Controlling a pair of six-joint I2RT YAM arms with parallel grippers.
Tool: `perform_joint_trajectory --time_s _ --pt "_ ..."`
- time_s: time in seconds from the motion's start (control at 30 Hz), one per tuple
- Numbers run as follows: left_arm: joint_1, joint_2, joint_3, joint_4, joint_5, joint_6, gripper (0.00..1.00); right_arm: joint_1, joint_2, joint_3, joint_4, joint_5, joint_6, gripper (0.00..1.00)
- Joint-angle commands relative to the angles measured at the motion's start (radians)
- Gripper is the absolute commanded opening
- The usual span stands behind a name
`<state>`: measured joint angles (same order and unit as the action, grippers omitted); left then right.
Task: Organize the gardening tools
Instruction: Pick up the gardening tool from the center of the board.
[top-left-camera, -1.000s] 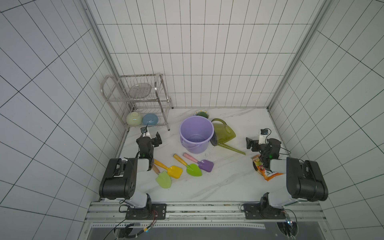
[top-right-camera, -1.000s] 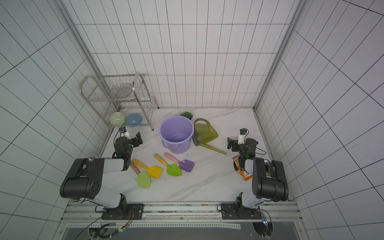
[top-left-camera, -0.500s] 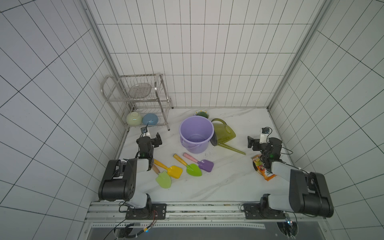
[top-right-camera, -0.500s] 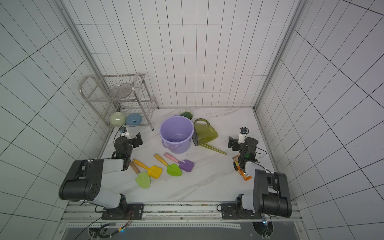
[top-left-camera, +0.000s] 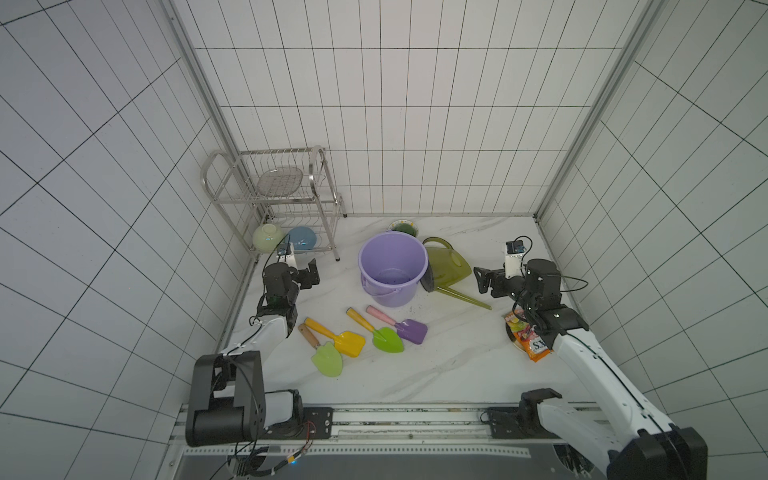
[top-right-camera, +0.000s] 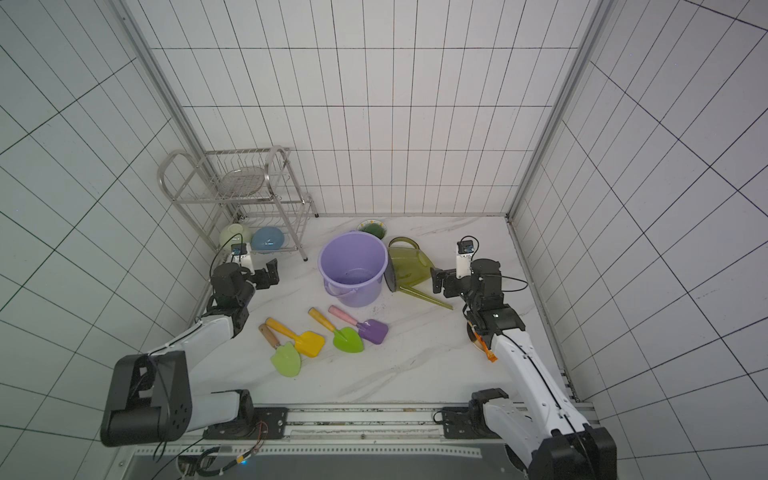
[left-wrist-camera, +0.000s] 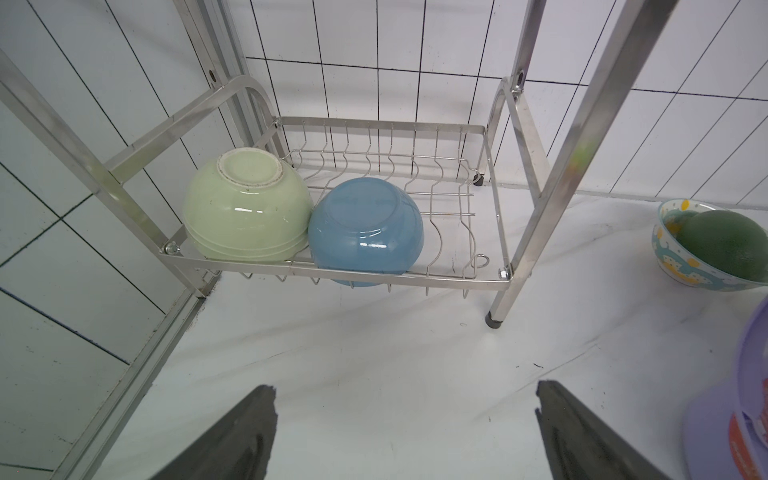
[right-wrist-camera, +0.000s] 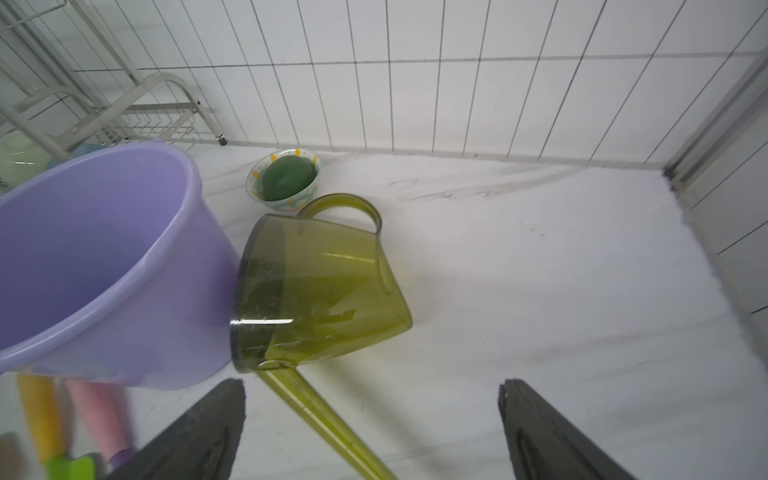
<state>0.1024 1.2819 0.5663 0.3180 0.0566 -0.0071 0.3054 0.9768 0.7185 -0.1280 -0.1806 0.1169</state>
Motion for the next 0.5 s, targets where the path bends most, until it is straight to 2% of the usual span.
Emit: perform_joint_trajectory --time_s 0.0,0.27,0.47 --pt "0.020 -0.062 0.043 -0.156 0.114 0.112 0.99 0.076 0.011 0.034 -0.217 -0.062 0.194 0.99" --pt "0.031 -0.156 0.108 -0.416 0.260 0.338 0.98 0.282 0.045 0.000 -0.178 -0.114 0.446 0.99" --pt "0.029 -0.155 0.174 -0.636 0.394 0.533 0.98 0.391 0.143 -0.082 0.018 -0.221 0.644 0.99"
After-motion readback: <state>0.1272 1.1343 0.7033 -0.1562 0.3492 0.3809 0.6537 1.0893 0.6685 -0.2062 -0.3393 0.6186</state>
